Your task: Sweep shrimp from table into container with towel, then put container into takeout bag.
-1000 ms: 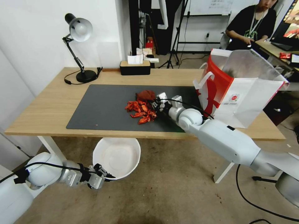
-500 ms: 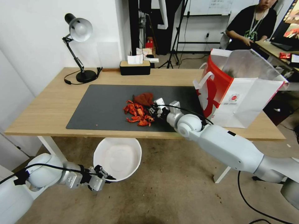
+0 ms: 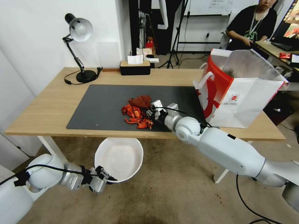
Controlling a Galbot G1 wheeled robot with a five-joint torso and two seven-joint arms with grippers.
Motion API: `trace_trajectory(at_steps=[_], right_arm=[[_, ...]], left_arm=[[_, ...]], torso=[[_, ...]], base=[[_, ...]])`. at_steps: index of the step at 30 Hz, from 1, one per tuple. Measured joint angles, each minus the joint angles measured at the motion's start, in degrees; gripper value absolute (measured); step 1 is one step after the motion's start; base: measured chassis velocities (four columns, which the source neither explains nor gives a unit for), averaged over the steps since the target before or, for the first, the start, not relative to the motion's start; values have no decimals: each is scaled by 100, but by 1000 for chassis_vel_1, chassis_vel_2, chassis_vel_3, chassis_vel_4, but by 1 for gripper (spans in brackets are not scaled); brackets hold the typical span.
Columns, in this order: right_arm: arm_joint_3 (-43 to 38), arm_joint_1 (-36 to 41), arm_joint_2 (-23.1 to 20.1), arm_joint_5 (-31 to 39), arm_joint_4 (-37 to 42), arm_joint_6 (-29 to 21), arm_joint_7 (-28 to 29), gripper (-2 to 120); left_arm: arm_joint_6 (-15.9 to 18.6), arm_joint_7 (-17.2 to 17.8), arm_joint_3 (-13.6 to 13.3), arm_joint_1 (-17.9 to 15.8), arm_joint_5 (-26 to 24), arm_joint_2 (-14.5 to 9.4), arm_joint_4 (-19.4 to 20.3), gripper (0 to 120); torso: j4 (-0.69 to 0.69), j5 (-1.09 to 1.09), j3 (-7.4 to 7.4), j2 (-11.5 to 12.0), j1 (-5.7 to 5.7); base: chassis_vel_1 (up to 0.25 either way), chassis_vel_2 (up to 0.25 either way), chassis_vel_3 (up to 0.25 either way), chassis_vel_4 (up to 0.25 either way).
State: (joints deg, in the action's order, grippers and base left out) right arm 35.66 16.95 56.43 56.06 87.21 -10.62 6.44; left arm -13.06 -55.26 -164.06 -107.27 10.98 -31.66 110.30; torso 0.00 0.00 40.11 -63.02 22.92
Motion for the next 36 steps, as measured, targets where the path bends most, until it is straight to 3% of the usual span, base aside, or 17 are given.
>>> trace_trajectory(at_steps=[17, 25, 36], right_arm=[[38, -20, 31, -4, 16, -18, 174, 4], [44, 5, -2, 8, 63, 7, 210, 4], [13, 145, -48, 21, 295, 17, 400, 4]], left_arm=[[-259, -240, -16, -345, -157, -213, -482, 0], [-446, -536, -29, -564, 39, -599, -625, 0], [-471, -601, -29, -572, 96, -601, -569, 0]], torso=[[1, 0, 0, 0, 0], [0, -1, 0, 0, 0], [1, 1, 0, 0, 0]], base=[[0, 0, 0, 0], [0, 0, 0, 0], [0, 0, 0, 0]])
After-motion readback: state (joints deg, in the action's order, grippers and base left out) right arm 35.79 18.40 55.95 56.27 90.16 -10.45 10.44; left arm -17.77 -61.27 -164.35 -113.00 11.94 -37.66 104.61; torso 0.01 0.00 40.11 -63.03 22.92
